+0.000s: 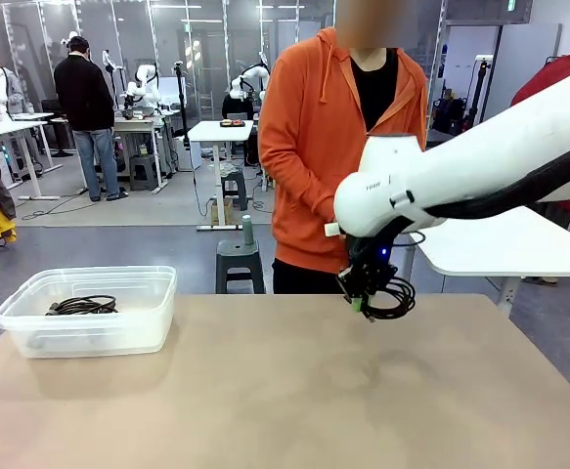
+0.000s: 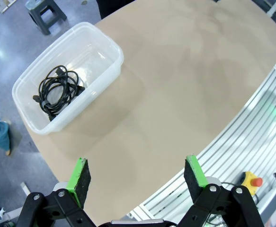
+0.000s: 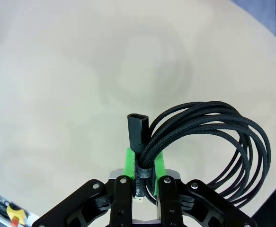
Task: Organize and store the cables.
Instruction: Place the USB Extension Cable into the Organizing box.
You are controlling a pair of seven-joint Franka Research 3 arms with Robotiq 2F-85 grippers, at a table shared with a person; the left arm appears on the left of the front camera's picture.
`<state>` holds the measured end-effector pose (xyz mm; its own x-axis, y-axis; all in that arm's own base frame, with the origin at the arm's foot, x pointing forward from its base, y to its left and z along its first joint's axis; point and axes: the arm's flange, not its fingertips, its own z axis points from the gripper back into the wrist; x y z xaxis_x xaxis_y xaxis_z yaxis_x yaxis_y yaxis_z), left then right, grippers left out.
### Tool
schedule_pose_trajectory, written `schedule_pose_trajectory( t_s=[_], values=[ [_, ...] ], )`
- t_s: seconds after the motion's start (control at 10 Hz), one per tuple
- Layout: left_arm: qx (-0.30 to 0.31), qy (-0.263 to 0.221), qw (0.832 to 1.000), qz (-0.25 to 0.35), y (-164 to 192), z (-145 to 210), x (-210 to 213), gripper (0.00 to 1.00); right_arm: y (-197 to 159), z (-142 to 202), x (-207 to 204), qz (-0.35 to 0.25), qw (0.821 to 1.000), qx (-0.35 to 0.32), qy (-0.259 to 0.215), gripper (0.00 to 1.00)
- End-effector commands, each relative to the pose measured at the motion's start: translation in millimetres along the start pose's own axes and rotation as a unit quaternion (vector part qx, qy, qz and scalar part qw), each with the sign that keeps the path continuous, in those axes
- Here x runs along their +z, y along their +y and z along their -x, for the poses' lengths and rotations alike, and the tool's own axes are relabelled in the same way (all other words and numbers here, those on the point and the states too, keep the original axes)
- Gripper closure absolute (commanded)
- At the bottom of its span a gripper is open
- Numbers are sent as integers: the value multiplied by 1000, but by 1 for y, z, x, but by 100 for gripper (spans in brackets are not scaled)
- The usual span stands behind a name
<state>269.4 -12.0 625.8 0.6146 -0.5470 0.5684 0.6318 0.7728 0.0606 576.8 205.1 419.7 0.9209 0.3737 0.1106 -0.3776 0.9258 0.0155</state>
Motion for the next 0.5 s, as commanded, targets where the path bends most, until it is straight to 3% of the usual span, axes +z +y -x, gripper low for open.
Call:
schedule_pose_trajectory(
  t_s=[0.0,0.2,0.4],
  values=[
    [-1,6,1000,-4,-3,0,1,0,11,31,25,-18,999,43,2,100],
    [-1,6,1000,-4,-3,0,1,0,39,55,40,-33,998,58,16,100],
    [-1,6,1000,-4,-3,0,1,0,68,78,45,-50,992,117,16,100]
  ],
)
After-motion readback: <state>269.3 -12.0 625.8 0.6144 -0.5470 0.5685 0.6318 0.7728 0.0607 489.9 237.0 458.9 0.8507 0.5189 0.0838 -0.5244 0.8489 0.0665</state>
